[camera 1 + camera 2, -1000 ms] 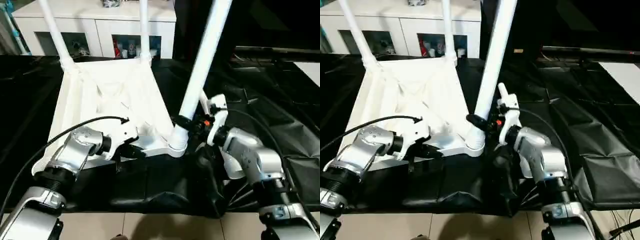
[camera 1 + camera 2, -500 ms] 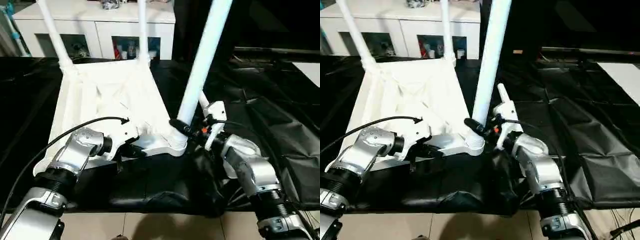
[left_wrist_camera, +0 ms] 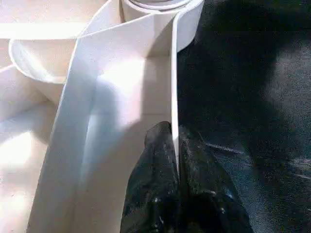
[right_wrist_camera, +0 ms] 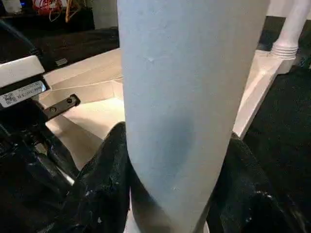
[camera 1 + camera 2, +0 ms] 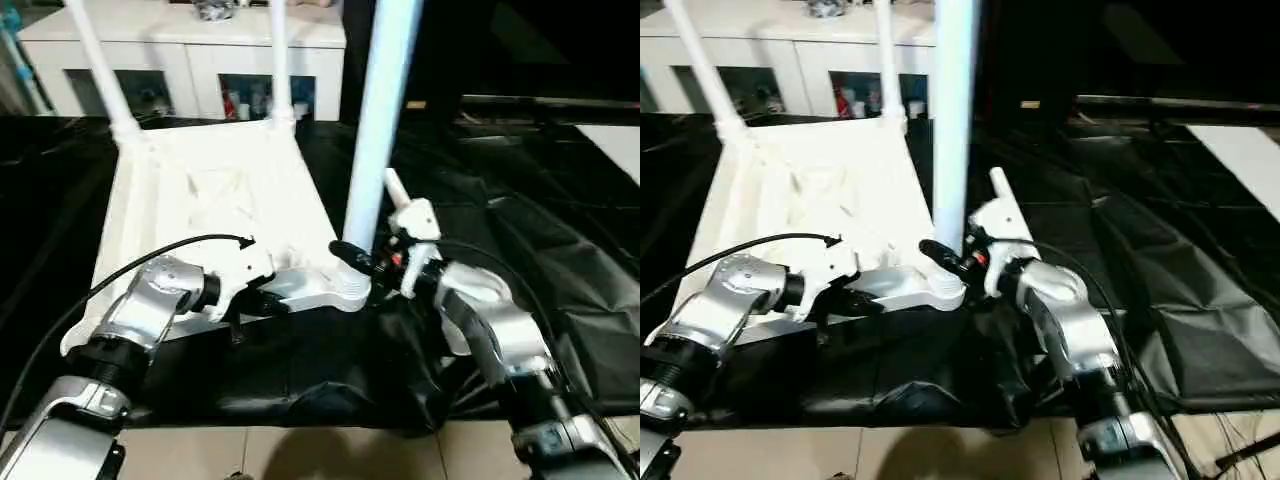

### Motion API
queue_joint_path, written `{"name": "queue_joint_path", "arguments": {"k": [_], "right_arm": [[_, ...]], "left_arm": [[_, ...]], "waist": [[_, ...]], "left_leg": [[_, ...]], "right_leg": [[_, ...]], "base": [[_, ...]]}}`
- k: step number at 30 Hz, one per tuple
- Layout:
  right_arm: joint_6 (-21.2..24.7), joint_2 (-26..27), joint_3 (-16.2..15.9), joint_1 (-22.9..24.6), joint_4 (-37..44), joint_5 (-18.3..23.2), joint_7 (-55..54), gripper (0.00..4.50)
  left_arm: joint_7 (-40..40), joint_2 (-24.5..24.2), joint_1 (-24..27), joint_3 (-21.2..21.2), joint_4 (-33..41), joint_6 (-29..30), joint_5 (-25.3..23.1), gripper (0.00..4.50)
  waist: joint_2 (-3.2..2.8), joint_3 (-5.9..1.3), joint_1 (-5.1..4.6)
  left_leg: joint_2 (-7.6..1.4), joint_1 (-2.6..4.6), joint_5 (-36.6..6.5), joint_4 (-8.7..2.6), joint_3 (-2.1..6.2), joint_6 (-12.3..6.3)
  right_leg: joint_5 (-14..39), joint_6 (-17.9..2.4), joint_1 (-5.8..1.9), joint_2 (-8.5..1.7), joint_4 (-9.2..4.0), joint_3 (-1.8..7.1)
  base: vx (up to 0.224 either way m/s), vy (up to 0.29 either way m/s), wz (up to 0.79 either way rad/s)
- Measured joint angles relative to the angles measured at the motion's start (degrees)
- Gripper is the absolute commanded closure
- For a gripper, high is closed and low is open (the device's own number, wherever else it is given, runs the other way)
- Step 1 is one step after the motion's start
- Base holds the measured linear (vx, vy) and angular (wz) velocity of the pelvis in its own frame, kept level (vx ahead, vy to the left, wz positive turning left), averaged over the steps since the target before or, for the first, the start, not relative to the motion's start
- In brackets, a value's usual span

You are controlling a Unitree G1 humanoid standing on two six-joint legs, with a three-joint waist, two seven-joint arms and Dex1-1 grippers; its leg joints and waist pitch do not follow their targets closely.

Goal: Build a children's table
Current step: Insert table leg to table base

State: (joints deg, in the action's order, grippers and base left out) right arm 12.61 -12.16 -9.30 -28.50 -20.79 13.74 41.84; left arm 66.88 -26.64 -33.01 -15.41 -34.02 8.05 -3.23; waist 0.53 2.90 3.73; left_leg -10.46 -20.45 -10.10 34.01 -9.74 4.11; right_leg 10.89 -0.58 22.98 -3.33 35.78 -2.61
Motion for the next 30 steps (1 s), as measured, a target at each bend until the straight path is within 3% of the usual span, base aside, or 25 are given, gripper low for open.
{"name": "queue_joint_path", "arguments": {"k": [6, 18, 30], "right_arm": [[0.7, -0.26, -0.06, 0.08, -0.12, 0.01, 0.39, 2.67], [0.43, -0.1, 2.03, 0.71, -1.39, 2.37, 1.23, 2.67], [-0.84, -0.12, -0.71, -1.29, -3.52, 0.15, 2.44, 2.67]], "left_arm": [[-0.01, -0.03, 0.03, -0.01, 0.0, -0.03, 0.0, 4.5], [0.61, -0.24, 0.1, -0.07, -0.09, -0.19, -0.02, 4.5], [1.23, -1.1, 0.2, -0.28, -0.49, -1.09, -0.05, 4.5]], "waist": [[0.13, -0.09, -0.25], [0.51, -0.35, -0.24], [0.81, -0.54, -0.47]], "left_leg": [[0.05, 0.01, 0.0, -0.35, 0.0, -0.01], [0.07, 0.28, 0.0, -0.77, -0.02, 0.0], [0.09, 0.37, 0.0, -0.85, -0.02, 0.0]], "right_leg": [[0.0, 0.0, -0.13, 0.0, -0.64, -0.02], [-0.01, -0.01, -0.22, 0.0, -0.64, -0.07], [0.0, -0.01, -0.22, 0.0, -0.76, -0.07]], "base": [[0.0, 0.0, 0.0], [0.0, 0.0, 0.0], [0.0, 0.0, 0.0]]}}
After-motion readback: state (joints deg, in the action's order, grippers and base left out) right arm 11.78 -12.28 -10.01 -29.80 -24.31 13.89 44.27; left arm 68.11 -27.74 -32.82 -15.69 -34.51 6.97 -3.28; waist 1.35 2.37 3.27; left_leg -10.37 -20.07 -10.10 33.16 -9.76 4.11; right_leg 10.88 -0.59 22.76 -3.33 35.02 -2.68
